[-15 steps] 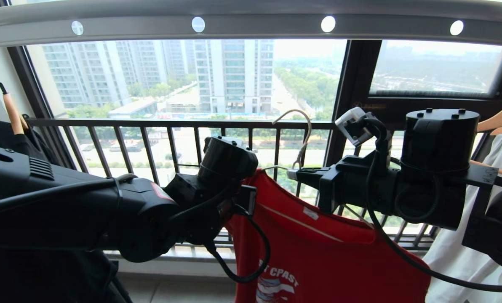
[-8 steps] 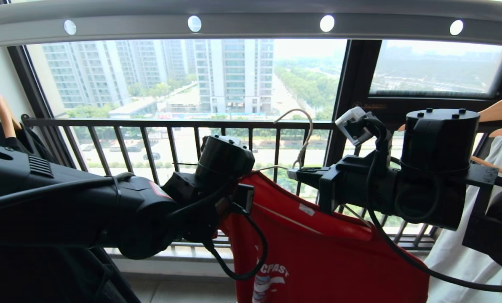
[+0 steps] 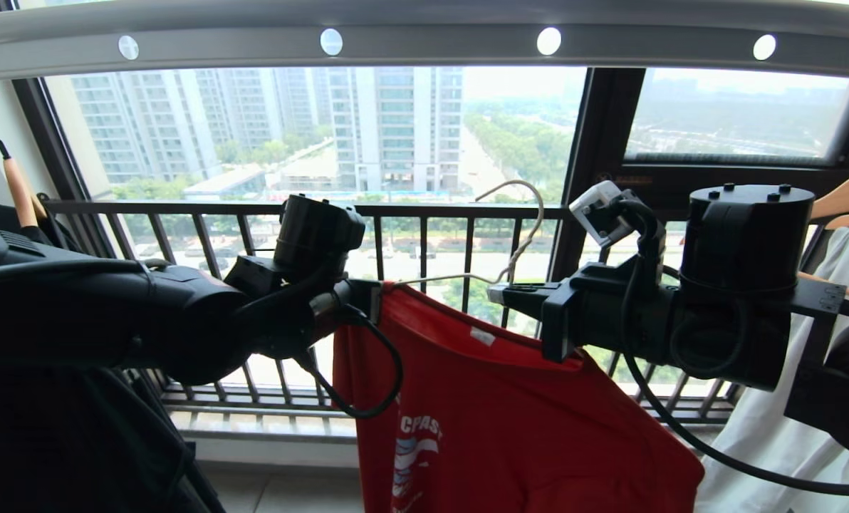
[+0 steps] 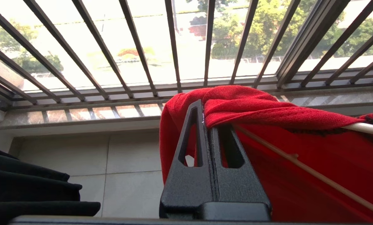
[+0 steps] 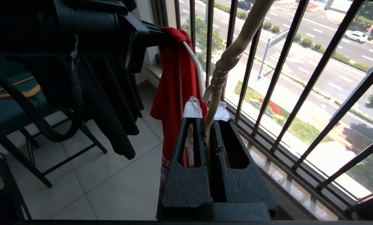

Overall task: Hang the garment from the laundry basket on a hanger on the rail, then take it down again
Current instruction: Take the clothes off the clothes rack

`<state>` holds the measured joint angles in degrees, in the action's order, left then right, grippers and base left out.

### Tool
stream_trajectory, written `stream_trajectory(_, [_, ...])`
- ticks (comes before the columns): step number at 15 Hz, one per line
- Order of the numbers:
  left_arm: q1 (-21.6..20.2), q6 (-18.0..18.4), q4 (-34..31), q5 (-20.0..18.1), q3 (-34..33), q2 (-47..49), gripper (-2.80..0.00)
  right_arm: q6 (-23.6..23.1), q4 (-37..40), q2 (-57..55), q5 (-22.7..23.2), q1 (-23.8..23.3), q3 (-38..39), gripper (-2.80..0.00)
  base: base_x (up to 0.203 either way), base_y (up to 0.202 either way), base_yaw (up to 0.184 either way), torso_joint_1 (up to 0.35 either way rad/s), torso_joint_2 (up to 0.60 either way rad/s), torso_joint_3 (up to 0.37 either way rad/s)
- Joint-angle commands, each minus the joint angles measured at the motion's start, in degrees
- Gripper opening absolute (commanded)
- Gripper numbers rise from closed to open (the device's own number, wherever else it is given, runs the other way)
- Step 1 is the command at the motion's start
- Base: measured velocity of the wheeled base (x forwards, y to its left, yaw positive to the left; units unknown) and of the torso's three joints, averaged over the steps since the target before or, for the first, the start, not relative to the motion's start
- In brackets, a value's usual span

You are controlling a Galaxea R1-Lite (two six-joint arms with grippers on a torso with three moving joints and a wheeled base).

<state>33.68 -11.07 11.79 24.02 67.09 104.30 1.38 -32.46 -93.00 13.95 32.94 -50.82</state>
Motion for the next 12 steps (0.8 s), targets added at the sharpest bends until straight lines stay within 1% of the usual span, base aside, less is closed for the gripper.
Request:
stream_trajectory(1, [-5.6,-0.3,0.2,-10.7,0.6,0.1,-2.8,0.0,-0.1,-0.1,-0.1,-0.1,0.0,-2.8,0.0,0.0,0.0,0.0,0.0,0.0])
stream_trajectory(3, [-9.6,-1.0,0.2,-19.9,0.7,0.2,-2.8,0.0,-0.1,-0.2,-0.3,-0.1,0.0,-2.8,0.0,0.0,0.0,0.0,0.0,0.0])
stream_trajectory(4, [-10.8,-2.0,0.2,-24.2,0.7,0.3,-2.8,0.0,-0.1,-0.2,-0.3,-0.1,0.0,-2.8,0.0,0.0,0.0,0.0,0.0,0.0])
stream_trajectory(7, [-12.5,-7.2,0.4,-34.6,0.4,0.7,-2.8,0.0,-0.1,-0.3,-0.4,-0.1,0.0,-2.8,0.0,0.0,0.0,0.0,0.0,0.0])
stream_trajectory(8, [-12.9,-9.0,1.1,-38.7,-0.1,0.7,-2.8,0.0,-0.1,-0.5,-0.4,-0.2,0.0,-2.8,0.0,0.0,0.0,0.0,0.0,0.0])
stream_trajectory(9, [-13.6,-10.9,3.9,-42.0,-1.2,0.8,-2.8,0.0,-0.1,-0.5,-0.4,-0.2,0.0,-2.8,0.0,0.0,0.0,0.0,0.0,0.0])
stream_trajectory(10, [-14.1,-12.0,7.2,-43.2,-2.2,1.2,-2.8,0.0,-0.1,-0.5,-0.4,-0.2,0.0,-2.8,0.0,0.0,0.0,0.0,0.0,0.0])
stream_trajectory(12, [-14.4,-15.5,15.1,-43.5,-4.1,2.4,-2.8,0.0,-0.1,-0.5,-0.4,-0.2,0.0,-2.8,0.0,0.0,0.0,0.0,0.0,0.0])
